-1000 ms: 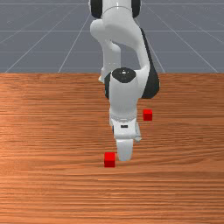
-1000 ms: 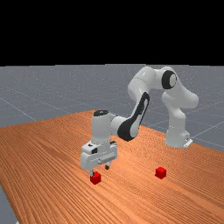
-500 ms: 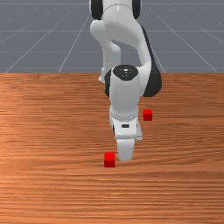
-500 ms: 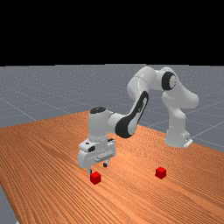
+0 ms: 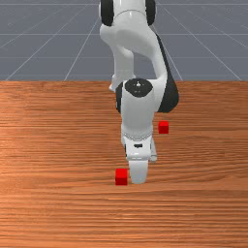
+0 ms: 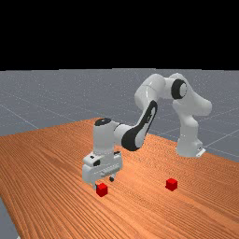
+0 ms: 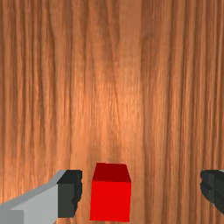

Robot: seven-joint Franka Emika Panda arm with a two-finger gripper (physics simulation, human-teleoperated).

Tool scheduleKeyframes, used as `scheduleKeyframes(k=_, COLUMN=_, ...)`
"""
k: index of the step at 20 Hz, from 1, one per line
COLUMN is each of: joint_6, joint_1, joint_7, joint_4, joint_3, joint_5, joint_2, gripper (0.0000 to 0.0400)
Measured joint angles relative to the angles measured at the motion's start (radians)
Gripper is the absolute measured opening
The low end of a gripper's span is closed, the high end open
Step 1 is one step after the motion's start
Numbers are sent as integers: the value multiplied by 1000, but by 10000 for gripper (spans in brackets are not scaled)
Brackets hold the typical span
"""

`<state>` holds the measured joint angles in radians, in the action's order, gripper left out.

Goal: Stack all the cube

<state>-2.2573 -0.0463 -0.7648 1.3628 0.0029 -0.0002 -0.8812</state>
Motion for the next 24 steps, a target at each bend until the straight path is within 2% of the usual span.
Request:
scheduleKeyframes(k=3, joint_6=-40, joint_1=-5, joint_7=7, joint_4=21, joint_3=-6, joint_5=-7, joint_2=-4, gripper=400)
scheduleKeyframes(k=12, joint_6=-28, joint_1=0, joint_7=0, joint_4=-15, joint_3=-1, joint_5=-1, joint_2=-43, gripper=400)
scheduleKeyframes(k=17, joint_6=-104, joint_1=1, joint_7=-1, joint_4=29, joint_3=-2, joint_5=-2, joint_2=-45, gripper=400)
scheduleKeyframes(k=24, joint_6=-66, joint_1=5, joint_7=-11, joint_4=14, joint_3=0, joint_5=-2, joint_2=-39, gripper=400)
